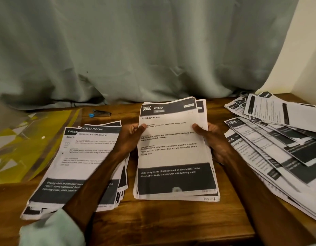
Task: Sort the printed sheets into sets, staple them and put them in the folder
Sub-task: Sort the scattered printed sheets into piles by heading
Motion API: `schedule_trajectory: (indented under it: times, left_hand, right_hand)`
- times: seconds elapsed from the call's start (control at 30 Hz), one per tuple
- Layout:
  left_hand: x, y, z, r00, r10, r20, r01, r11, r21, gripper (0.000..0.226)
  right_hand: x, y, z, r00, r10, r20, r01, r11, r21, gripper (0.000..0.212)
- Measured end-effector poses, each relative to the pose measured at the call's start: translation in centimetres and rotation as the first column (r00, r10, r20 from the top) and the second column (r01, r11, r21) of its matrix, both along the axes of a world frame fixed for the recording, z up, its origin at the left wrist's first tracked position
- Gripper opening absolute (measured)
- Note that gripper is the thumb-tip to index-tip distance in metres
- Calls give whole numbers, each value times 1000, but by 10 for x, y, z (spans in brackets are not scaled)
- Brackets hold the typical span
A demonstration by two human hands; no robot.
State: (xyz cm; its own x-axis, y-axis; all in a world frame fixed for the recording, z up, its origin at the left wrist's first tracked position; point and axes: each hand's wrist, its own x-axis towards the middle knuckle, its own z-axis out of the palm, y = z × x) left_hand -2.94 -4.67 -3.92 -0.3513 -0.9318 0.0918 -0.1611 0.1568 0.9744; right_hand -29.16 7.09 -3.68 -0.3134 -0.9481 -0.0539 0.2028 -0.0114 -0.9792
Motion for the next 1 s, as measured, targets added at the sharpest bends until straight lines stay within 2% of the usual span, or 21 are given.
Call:
schedule_trajectory:
  times: [0.13, 0.3, 0.37, 0.43, 0.57, 0.8, 1.0]
  left_hand:
    - [3, 1, 1, 996, 29, 85, -19, 992, -121, 28]
    - [17, -2, 4, 995, 96, 16, -88, 960, -265, 26]
    - [23, -4, 9, 992, 109, -60, -120, 968, -222, 20]
    - [30, -9, 13, 984, 104, -142, -121, 986, -118, 14]
    - [40, -16, 13, 982, 62, -179, -65, 998, -8, 15]
    - [41, -14, 11, 975, -73, -208, 107, 981, 160, 23]
    - [43, -18, 5, 911, -86, -403, 179, 963, 200, 39]
  right_hand:
    - [2, 1, 2, 1000, -30, 2, 30, 1000, -5, 34]
    - [-1, 5, 6, 995, -95, -7, 95, 995, -16, 33]
    - [-3, 7, 7, 992, -125, -1, 125, 992, -23, 32]
    - [-4, 8, 9, 989, -145, 10, 145, 989, -28, 28]
    - [-3, 11, 11, 987, -163, 3, 164, 986, -36, 23]
    - [-3, 13, 12, 987, -158, 27, 159, 986, -57, 27]
    - [-2, 15, 14, 986, -167, -3, 167, 984, -61, 31]
